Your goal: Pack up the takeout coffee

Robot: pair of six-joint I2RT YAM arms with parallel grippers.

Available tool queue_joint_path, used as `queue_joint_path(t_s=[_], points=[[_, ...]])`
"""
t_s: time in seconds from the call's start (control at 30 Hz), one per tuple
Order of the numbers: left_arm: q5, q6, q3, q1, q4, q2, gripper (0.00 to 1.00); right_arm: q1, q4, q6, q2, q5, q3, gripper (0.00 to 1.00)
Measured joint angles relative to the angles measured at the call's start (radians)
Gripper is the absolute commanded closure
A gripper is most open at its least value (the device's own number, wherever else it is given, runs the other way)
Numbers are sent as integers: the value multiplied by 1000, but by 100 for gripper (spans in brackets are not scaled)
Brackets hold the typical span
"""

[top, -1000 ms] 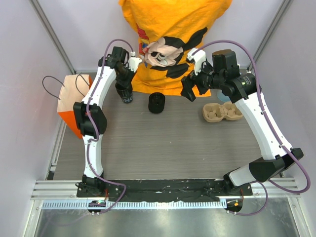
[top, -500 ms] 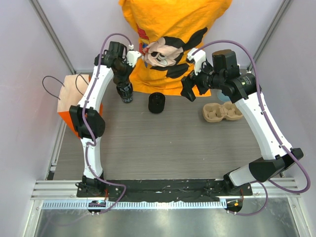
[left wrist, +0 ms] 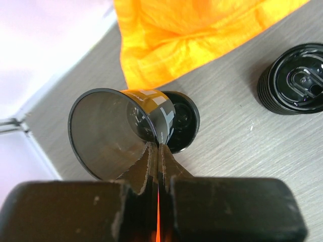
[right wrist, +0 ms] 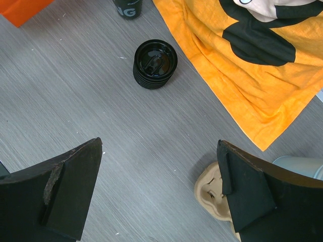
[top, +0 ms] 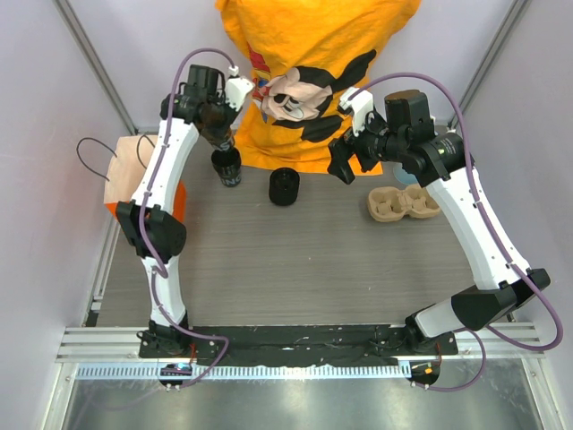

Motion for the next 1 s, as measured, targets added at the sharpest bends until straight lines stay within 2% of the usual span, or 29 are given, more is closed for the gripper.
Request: queue_joint_path(t_s=[0.43,0.7,1.0], points=[[13,65,-13,-60,4,-121,100,-8,0,16,0,23,23,0],[35,113,-153,-264,-31,-287,100,-97,3,40,1,83,93,0],[45,117,-279,-438,-23,-328,100,-298,15,55,-29,150,75,1]])
